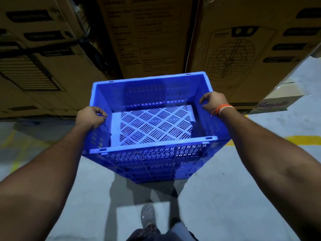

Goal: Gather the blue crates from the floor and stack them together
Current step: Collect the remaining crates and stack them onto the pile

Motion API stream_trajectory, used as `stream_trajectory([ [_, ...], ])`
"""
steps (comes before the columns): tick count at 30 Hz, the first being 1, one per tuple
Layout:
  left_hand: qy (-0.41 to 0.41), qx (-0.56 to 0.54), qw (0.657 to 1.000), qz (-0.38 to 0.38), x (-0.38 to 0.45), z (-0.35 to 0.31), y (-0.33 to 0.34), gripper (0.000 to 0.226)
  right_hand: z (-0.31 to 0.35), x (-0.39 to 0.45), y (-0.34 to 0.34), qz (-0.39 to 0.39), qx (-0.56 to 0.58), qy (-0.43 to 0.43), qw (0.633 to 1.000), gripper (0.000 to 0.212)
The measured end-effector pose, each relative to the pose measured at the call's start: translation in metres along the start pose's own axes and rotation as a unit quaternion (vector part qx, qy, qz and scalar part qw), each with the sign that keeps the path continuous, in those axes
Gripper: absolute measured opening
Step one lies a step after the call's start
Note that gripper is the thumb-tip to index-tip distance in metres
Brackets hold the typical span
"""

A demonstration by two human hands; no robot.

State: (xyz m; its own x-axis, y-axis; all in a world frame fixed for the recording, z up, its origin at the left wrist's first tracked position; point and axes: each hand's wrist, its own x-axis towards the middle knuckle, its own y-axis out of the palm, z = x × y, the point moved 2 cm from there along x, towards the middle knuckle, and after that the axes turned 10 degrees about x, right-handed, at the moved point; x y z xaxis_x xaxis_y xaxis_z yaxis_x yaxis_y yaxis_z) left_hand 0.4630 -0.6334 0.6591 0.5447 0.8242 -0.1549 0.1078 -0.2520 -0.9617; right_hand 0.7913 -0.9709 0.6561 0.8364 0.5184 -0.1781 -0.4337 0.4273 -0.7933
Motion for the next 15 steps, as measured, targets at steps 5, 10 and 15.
stream_trajectory([
  [5, 0.008, -0.006, 1.000, 0.002, -0.005, -0.002, -0.006, 0.007, -0.006, 0.014, 0.002, 0.009, -0.052, -0.021, 0.998, 0.017],
  [10, 0.011, -0.012, 1.000, -0.003, -0.001, -0.005, -0.009, 0.016, -0.005, 0.014, 0.000, 0.024, -0.081, -0.029, 0.996, 0.019],
  [15, 0.007, -0.014, 1.000, -0.005, 0.006, -0.004, -0.010, 0.017, -0.002, 0.006, 0.000, 0.018, -0.092, -0.027, 0.995, 0.021],
])
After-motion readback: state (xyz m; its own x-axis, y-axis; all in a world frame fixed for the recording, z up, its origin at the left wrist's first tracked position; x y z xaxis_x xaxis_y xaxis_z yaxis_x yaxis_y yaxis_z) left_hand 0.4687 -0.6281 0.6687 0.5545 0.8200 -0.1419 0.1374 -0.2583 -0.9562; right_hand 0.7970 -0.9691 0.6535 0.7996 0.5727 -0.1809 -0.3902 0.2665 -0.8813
